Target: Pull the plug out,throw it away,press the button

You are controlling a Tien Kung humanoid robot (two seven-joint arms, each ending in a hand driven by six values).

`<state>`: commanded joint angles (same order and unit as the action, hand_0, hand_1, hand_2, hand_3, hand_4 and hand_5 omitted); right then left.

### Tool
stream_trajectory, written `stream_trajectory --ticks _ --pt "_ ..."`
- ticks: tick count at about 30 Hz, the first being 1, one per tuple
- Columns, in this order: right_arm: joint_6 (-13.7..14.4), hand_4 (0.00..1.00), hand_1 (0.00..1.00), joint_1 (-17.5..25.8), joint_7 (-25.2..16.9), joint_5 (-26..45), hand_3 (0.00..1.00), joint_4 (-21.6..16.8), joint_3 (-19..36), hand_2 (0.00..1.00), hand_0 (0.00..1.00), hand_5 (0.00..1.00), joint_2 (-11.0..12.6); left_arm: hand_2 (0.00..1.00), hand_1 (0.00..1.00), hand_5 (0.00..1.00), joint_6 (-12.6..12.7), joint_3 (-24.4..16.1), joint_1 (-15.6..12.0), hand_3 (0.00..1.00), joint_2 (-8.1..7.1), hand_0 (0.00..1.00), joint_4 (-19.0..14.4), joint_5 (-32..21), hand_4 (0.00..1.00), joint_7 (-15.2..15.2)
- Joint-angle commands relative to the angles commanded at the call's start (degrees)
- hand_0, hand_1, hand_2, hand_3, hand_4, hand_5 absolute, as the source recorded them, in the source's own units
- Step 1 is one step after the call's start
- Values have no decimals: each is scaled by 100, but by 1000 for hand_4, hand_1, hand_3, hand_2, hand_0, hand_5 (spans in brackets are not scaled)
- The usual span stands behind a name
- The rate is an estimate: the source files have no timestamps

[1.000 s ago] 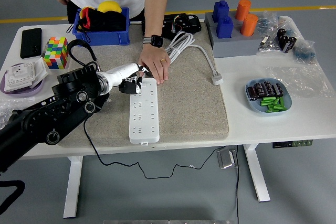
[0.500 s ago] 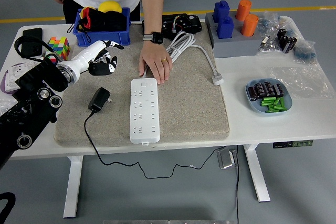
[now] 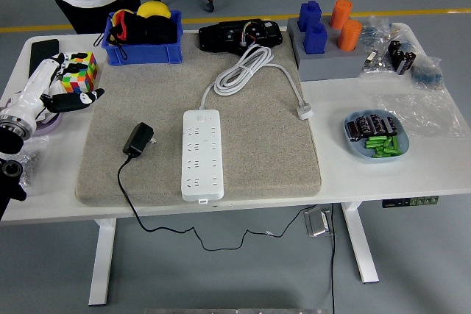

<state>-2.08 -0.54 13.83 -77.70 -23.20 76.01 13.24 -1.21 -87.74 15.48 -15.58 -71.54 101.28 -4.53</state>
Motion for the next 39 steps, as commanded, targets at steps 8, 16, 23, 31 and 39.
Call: stream_trajectory --ticks 8,16,23,31,39 --pt "0 773 705 2 1 -10 728 1 5 717 756 658 -1 941 961 326 25 -813 -199 934 130 924 -41 97 877 67" --pt "-3 773 705 -11 1 -8 728 6 0 717 756 658 -17 895 915 282 -21 -995 -206 929 198 909 -140 117 881 49" --pt "3 772 705 -39 -3 1 728 -7 -36 717 756 657 6 808 807 107 -29 -1042 -221 893 242 825 -211 116 794 -39" --pt "0 773 705 -38 1 -4 728 4 -74 717 756 657 25 788 776 104 -25 -1067 -256 885 218 806 -274 109 791 -46" --pt "3 772 705 -76 0 6 728 -5 -114 717 756 656 69 783 775 99 -45 -1151 -256 882 205 802 -306 156 790 -82"
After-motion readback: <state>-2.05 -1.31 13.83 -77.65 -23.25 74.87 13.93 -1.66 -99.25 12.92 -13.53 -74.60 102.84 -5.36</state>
